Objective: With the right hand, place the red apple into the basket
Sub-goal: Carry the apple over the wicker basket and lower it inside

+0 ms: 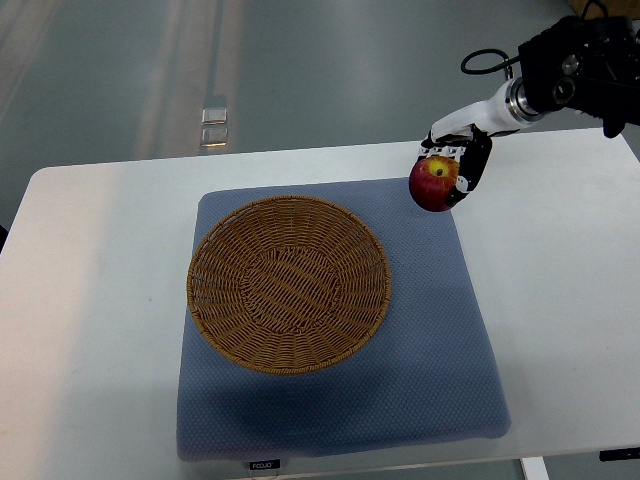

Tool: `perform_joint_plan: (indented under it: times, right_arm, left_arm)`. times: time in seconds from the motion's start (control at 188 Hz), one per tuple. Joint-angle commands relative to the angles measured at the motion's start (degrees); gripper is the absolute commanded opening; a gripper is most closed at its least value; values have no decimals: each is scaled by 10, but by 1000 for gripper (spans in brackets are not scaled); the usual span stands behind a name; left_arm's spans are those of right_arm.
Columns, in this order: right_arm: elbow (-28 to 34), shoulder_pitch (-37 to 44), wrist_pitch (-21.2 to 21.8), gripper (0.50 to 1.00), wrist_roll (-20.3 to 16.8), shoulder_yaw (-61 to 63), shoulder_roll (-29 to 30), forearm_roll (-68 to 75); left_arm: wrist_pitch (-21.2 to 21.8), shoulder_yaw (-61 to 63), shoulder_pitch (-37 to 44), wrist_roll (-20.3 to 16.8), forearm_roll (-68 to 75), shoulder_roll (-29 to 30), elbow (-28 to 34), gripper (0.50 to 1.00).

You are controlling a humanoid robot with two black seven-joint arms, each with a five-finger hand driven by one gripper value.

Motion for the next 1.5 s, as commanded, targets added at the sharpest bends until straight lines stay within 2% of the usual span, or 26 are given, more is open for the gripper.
perform_joint_plan:
  times: [0.0, 0.192, 0.442, 0.447, 0.554, 0.607, 0.612, 0.644, 0.74, 0.745, 0.846, 1.107, 1.261, 1.496]
  right_arm:
    - [19, 31, 5, 633, 0, -4, -8, 1]
    - [40, 60, 7, 635, -1, -7, -9, 1]
    - [54, 79, -3, 633, 4, 0, 43, 61]
    - [54, 81, -7, 633, 5, 1, 68, 71]
    - [47, 82, -34, 635, 6, 2, 132, 72]
    - [47, 82, -34, 635, 6, 2, 132, 72]
    - [45, 81, -39, 637, 6, 2, 164, 72]
    - [42, 79, -40, 637, 6, 2, 184, 72]
    - [35, 76, -44, 637, 6, 2, 207, 72]
    - [25, 72, -52, 637, 6, 2, 232, 72]
    - [13, 63, -59, 637, 6, 2, 271, 71]
    - [-15, 32, -75, 639, 6, -2, 272, 64]
    - [-38, -15, -83, 643, 5, -3, 272, 62]
    - [-46, -50, -97, 654, 7, -3, 272, 61]
  left_arm:
    - [0, 0, 0, 0, 0, 0, 0, 1000]
    - [0, 0, 0, 0, 0, 0, 0, 1000]
    - [0, 0, 0, 0, 0, 0, 0, 1000]
    - [0, 0, 1, 0, 1, 0, 1, 1000]
    - [0, -1, 1, 0, 0, 0, 2, 1000]
    - [0, -1, 1, 0, 0, 0, 2, 1000]
    - [0, -1, 1, 1, 0, 0, 2, 1000]
    - [0, -1, 1, 0, 0, 0, 2, 1000]
    - [0, -1, 1, 1, 0, 0, 3, 1000]
    - [0, -1, 1, 0, 1, 0, 3, 1000]
    - [0, -1, 2, 1, 0, 0, 3, 1000]
    - [0, -1, 5, 1, 0, 0, 2, 1000]
    - [0, -1, 5, 2, 0, 0, 4, 1000]
    - [0, -1, 5, 2, 0, 0, 5, 1000]
